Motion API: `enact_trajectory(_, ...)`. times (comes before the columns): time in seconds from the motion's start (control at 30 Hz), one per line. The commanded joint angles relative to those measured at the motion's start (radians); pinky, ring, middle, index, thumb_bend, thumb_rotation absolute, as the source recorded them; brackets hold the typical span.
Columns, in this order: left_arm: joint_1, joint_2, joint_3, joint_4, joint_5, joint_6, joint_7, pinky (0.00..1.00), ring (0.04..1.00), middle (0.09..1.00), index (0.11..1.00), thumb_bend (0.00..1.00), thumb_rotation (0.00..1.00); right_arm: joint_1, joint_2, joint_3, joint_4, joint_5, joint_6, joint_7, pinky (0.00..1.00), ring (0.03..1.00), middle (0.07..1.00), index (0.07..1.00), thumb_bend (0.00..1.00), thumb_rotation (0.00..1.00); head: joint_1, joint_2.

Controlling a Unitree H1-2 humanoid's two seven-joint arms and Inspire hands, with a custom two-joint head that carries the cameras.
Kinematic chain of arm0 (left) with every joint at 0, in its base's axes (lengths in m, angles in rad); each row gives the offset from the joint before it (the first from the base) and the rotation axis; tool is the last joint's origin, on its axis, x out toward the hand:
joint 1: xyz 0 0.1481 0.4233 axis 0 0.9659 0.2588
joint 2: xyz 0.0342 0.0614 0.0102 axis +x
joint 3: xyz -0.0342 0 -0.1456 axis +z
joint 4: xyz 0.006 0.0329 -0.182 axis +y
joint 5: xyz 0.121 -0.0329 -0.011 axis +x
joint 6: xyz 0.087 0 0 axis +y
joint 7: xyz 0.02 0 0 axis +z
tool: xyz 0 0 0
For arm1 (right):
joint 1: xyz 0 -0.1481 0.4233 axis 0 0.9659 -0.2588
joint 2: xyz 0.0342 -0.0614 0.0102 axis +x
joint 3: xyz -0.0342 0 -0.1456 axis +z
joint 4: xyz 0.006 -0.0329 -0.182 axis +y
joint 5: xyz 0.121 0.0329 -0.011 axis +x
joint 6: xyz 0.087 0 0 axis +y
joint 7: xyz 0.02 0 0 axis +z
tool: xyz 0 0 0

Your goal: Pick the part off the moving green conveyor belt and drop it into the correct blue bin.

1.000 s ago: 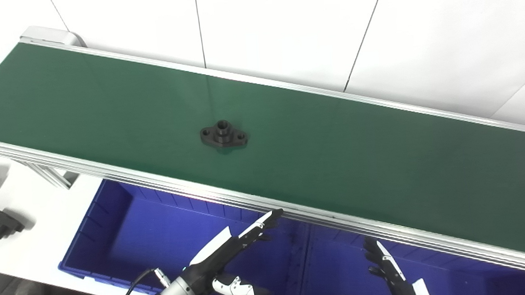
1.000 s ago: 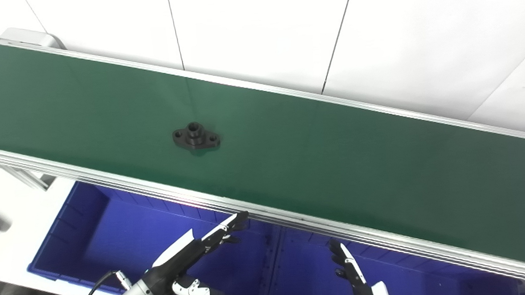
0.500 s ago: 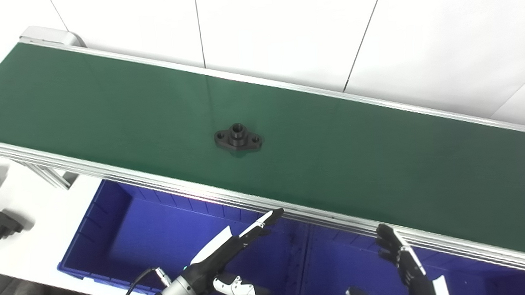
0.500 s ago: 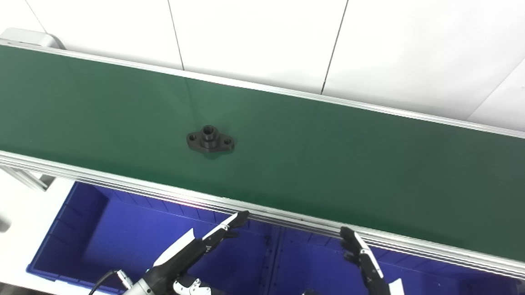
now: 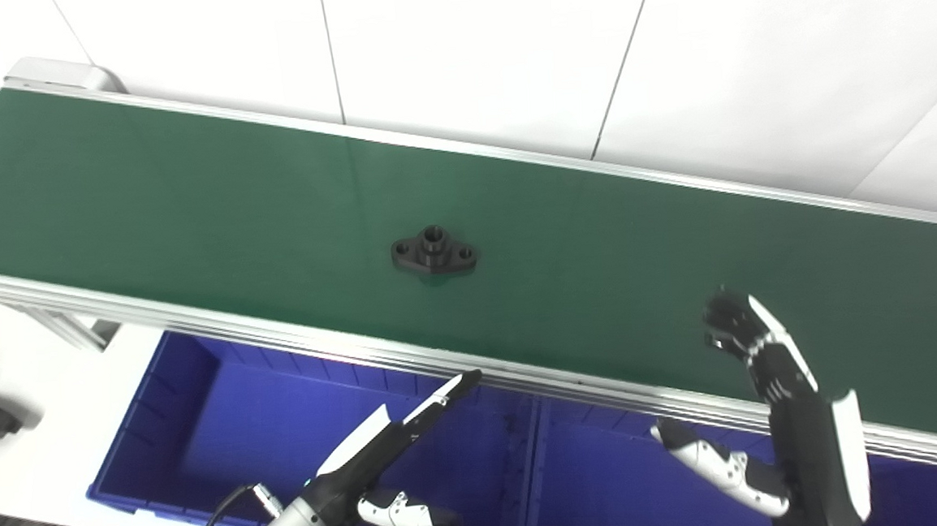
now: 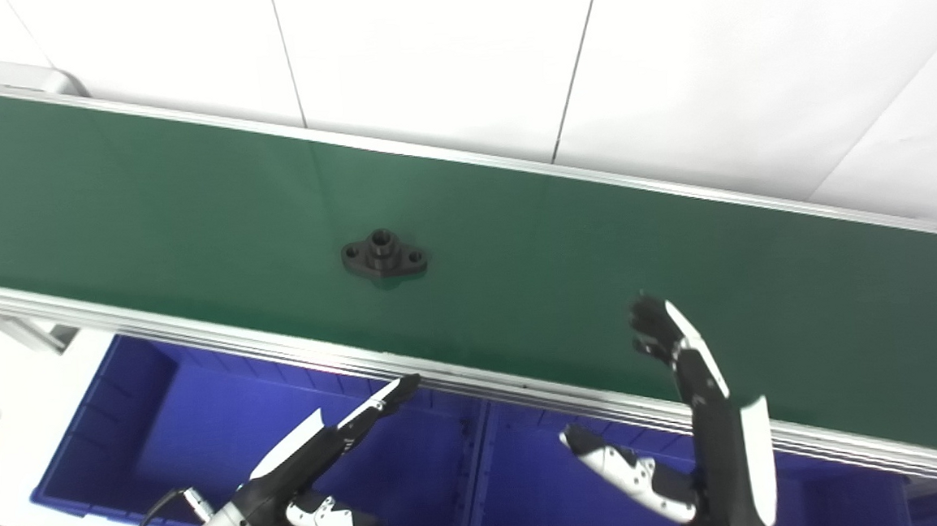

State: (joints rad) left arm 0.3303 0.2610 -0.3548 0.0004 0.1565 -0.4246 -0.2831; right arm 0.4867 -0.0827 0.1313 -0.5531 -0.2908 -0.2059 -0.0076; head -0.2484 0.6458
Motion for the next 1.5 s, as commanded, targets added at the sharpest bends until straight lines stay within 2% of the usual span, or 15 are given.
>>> enact_trajectory(0.0, -0.013, 0.013, -0.003, -0.021, -0.025, -0.044, -0.005, 1.0, 1.0, 1.0, 1.0, 0.82, 0.71, -0.038, 0.011, -0.011, -0.04, -0.026, 0.041, 0.012, 0.77, 0.827, 0.851, 0.866, 0.8, 0.37, -0.002, 0.001)
enact_trajectory(0.13, -0.016, 0.024, -0.001, -0.021, -0.035, -0.044, -0.01, 1.0, 1.0, 1.0, 1.0, 0.82, 0.71, -0.115, 0.019, -0.017, -0.048, -0.091, 0.108, 0.032, 0.75, 0.82, 0.848, 0.862, 0.78, 0.33, -0.033, 0.007)
enact_trajectory(0.3, -0.02, 0.035, 0.008, -0.016, -0.07, -0.038, -0.03, 1.0, 1.0, 1.0, 1.0, 0.83, 0.71, -0.22, 0.015, -0.02, -0.04, -0.17, 0.227, 0.084, 0.76, 0.823, 0.845, 0.864, 0.76, 0.33, -0.09, 0.015)
enact_trajectory(0.4, -0.023, 0.037, 0.012, -0.013, -0.083, -0.041, -0.033, 1.0, 1.0, 1.0, 1.0, 0.81, 0.71, -0.283, 0.003, -0.021, -0.014, -0.208, 0.275, 0.112, 0.77, 0.829, 0.848, 0.87, 0.76, 0.34, -0.124, 0.014)
enact_trajectory(0.6, -0.027, 0.041, 0.013, -0.012, -0.074, -0.044, -0.031, 1.0, 1.0, 1.0, 1.0, 0.79, 0.74, -0.363, -0.005, -0.012, 0.075, -0.243, 0.303, 0.123, 0.77, 0.832, 0.85, 0.87, 0.76, 0.33, -0.165, 0.013)
enact_trajectory(0.87, -0.026, 0.048, 0.013, -0.014, -0.081, -0.043, -0.047, 1.0, 1.0, 1.0, 1.0, 0.78, 0.78, -0.495, -0.03, 0.029, 0.164, -0.358, 0.366, 0.165, 0.73, 0.804, 0.842, 0.864, 0.78, 0.35, -0.176, 0.011)
enact_trajectory(0.97, -0.025, 0.043, 0.015, -0.009, -0.086, -0.043, -0.05, 1.0, 1.0, 1.0, 1.0, 0.78, 0.79, -0.534, -0.039, 0.036, 0.201, -0.366, 0.372, 0.172, 0.71, 0.791, 0.836, 0.857, 0.78, 0.33, -0.173, 0.007)
enact_trajectory(1.27, -0.019, 0.04, 0.007, -0.013, -0.09, -0.044, -0.051, 1.0, 1.0, 1.0, 1.0, 0.79, 0.81, -0.638, -0.07, 0.078, 0.306, -0.414, 0.417, 0.221, 0.71, 0.791, 0.84, 0.855, 0.79, 0.36, -0.176, 0.0)
enact_trajectory(1.47, -0.022, 0.045, -0.001, -0.019, -0.085, -0.044, -0.055, 1.0, 1.0, 1.0, 1.0, 0.79, 0.82, -0.694, -0.098, 0.105, 0.378, -0.418, 0.406, 0.24, 0.74, 0.805, 0.839, 0.85, 0.79, 0.34, -0.171, 0.002)
